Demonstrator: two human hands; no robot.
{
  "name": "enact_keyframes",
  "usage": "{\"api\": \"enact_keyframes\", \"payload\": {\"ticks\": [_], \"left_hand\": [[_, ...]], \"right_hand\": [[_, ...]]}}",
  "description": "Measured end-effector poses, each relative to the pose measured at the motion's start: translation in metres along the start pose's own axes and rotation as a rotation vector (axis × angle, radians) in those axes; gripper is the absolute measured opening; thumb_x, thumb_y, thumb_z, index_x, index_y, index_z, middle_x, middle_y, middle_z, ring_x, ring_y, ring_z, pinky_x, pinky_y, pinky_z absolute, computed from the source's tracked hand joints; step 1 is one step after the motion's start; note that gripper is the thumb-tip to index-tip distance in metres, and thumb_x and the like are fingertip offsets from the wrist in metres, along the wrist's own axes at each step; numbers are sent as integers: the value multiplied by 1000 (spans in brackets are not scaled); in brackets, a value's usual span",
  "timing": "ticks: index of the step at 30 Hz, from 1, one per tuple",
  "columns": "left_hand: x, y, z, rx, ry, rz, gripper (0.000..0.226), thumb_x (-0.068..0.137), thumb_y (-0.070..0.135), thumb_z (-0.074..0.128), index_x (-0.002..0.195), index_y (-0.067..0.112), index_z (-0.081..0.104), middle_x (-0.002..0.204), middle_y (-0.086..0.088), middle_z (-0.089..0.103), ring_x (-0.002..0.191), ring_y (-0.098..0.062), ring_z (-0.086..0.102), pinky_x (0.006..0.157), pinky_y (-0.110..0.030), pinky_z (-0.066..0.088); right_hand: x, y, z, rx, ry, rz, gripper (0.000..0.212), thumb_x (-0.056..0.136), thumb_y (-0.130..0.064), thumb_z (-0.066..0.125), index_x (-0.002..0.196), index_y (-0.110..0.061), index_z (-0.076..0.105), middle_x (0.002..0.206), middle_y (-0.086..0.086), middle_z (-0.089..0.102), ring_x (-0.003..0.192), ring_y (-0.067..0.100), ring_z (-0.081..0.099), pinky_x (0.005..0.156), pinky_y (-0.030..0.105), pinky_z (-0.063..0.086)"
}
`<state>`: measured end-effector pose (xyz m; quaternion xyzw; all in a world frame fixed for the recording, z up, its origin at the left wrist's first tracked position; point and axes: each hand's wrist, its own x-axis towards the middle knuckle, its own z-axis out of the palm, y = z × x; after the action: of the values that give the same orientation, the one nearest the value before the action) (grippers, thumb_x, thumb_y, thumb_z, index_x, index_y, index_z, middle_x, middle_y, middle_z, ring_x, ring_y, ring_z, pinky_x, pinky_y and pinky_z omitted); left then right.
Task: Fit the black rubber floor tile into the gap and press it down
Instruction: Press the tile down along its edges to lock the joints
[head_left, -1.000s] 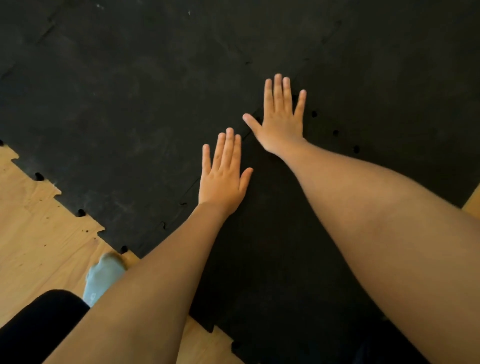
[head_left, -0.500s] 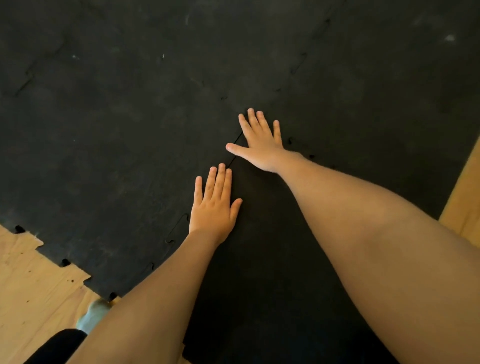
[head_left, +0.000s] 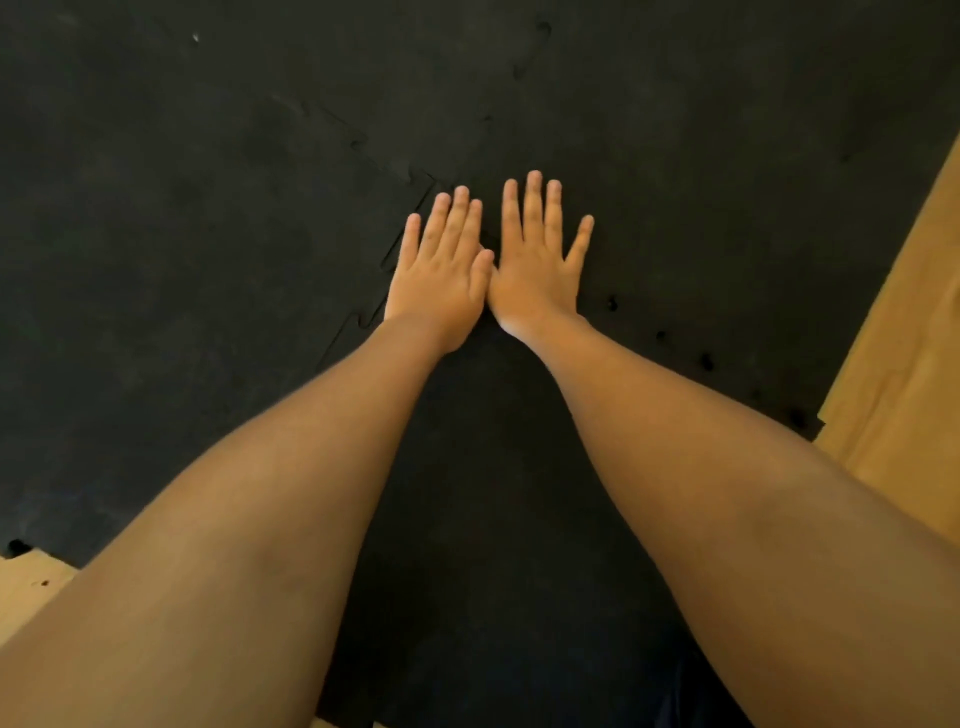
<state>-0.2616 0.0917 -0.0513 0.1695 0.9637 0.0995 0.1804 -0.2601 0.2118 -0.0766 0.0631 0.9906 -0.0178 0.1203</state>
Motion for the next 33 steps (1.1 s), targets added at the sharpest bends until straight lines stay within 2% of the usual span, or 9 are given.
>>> {"api": "enact_keyframes", "payload": {"ticks": [3,6,8,11,16,21,26,29,33], "left_hand": [[-1,-1,-5,-9,-47,16,61,97,39,-3,152,13,-11,162,-5,-17,147,-18,-20,119,-39,-13],[1,2,-12,-32,-116,-10,61,99,42,1,152,13,-11,161,-4,-19,146,-18,-21,119,-39,-12],[-1,9,-10,-42,-85,-29,62,100,44,4,152,13,-8,162,-4,-16,147,-17,-18,119,-39,-11],[-9,29,-1,14,49,76,64,98,44,7,153,12,-3,163,-5,-8,149,-19,-12,120,-40,-8],[-11,70,27,140,25,294,65,99,46,12,153,15,-4,164,-5,-6,149,-20,-10,120,-44,-6],[-9,74,37,209,40,317,65,99,47,14,154,16,1,164,-4,0,150,-21,-3,120,-47,0],[-10,78,29,236,-4,283,65,99,47,11,153,16,-7,163,-3,-9,149,-20,-12,120,-45,-8],[-17,88,29,247,23,305,65,99,46,11,153,15,-7,163,-4,-7,149,-20,-12,118,-46,-12],[-32,129,41,205,87,446,66,97,45,18,152,13,1,163,-6,3,150,-21,0,120,-49,-4]], "right_hand": [[4,-2,-9,38,-93,6,78,97,-48,31,150,-19,-18,161,5,-23,144,24,-25,108,57,-19],[6,8,-26,216,-186,-34,78,99,-44,34,151,-19,-18,161,4,-22,144,22,-26,112,56,-18],[0,30,-33,299,-49,16,72,99,-43,34,154,-19,-5,164,5,-8,148,21,-15,115,54,-12],[-29,82,-30,181,187,200,67,98,-42,32,154,-14,8,164,8,8,149,23,-3,115,55,-8],[-64,138,-2,12,73,296,70,98,-52,16,154,-14,0,164,9,0,149,24,-9,114,63,-2],[-61,138,8,23,96,255,67,97,-51,14,155,-19,4,164,9,6,149,26,-3,113,66,1],[-61,144,-2,100,54,213,69,99,-50,20,154,-16,-4,164,9,-3,149,24,-10,114,64,0],[-80,159,-5,92,121,152,71,98,-50,25,154,-15,-1,164,9,2,149,24,-8,116,59,-6],[-140,195,8,109,139,441,71,97,-45,31,154,-12,3,164,11,6,149,25,-4,115,63,-1]]}}
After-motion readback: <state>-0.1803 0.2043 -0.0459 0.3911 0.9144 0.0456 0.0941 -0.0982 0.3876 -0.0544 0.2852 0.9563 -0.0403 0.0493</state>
